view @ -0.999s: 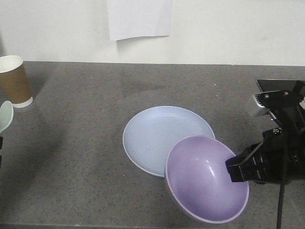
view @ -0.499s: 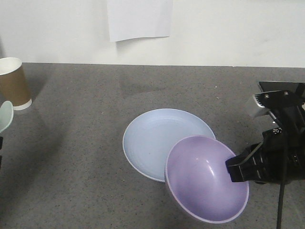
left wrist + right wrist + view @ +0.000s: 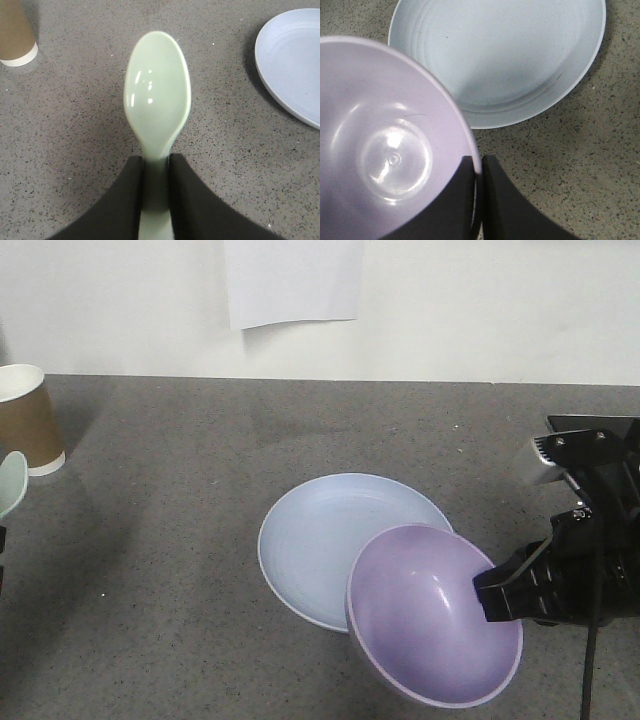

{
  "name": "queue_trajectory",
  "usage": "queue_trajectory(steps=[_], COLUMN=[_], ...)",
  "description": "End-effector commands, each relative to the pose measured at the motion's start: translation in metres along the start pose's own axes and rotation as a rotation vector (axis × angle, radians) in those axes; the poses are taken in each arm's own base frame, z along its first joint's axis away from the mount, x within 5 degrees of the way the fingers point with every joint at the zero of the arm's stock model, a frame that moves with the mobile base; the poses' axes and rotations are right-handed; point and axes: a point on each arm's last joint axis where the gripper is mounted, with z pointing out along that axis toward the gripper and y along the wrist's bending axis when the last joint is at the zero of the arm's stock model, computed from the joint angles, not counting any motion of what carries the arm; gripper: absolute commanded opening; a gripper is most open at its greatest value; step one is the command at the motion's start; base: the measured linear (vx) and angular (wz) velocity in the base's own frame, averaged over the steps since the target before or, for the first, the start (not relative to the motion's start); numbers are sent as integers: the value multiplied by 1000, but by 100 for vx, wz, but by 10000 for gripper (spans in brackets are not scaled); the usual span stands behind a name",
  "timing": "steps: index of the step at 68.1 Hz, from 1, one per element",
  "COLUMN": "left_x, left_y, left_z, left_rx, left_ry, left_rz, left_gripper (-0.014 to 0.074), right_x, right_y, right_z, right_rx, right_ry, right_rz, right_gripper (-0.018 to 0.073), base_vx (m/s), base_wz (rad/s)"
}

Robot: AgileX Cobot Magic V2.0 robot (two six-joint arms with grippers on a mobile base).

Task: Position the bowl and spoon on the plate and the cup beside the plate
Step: 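Drive the base up to the plate, holding the bowl beside it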

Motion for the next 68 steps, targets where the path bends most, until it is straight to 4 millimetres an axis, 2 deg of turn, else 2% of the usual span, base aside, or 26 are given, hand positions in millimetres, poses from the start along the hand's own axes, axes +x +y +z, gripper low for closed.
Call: queue_trajectory(steps=[1,68], left_x=[-11,-11], left_y=[-2,-2], left_z=[-7,-7], left_rx=[4,4], left_ry=[-88,-88], left_rz=[-5,-5], left_gripper=[66,66], right_x=[-9,-9], right_y=[4,4], right_z=[-8,-8], right_rx=[-10,-10], right_ry=[-73,-73], right_rz=[4,4], right_gripper=[-1,-1], base_vx=[2,1], base_wz=[1,0])
